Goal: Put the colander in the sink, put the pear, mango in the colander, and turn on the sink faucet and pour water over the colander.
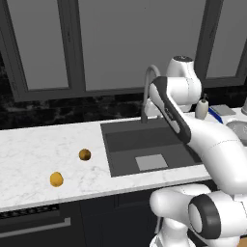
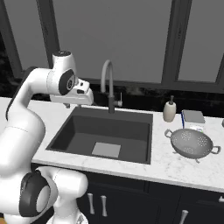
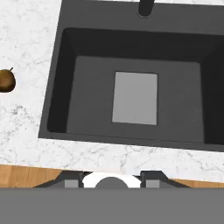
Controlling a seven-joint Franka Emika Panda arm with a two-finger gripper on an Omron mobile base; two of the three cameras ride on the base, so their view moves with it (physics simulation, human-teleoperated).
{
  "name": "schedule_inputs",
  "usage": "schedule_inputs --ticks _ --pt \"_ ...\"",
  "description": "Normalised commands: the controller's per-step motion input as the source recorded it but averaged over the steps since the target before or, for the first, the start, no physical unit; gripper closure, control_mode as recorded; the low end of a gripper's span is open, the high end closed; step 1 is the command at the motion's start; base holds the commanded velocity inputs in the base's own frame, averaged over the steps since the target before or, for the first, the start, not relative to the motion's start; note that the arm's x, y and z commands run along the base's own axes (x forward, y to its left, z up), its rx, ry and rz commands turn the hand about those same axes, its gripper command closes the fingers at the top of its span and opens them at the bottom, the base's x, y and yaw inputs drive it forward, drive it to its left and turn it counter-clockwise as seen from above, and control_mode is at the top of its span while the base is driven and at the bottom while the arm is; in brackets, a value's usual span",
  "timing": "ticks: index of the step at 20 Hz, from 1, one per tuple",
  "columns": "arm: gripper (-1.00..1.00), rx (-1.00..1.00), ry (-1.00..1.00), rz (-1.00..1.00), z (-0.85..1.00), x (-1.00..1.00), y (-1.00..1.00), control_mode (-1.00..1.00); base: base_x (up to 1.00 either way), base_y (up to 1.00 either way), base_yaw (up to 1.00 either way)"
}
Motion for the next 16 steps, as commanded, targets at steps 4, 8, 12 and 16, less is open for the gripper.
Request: schedule_inputs --ticks 4,8,12,16 --pt "-1.00 0.00 -0.01 -0.09 -0.01 -0.17 -0.39 -1.00 0.00 0.00 0.00" --pt "-1.00 0.03 -0.01 -0.31 -0.17 -0.39 -0.92 -1.00 0.00 0.00 0.00" --pt "-1.00 0.04 0.00 -0.41 -0.34 -0.39 -1.00 -1.00 0.00 0.00 0.00" --pt "-1.00 0.07 0.00 -0.41 -0.31 -0.39 -1.00 -1.00 0.00 0.00 0.00"
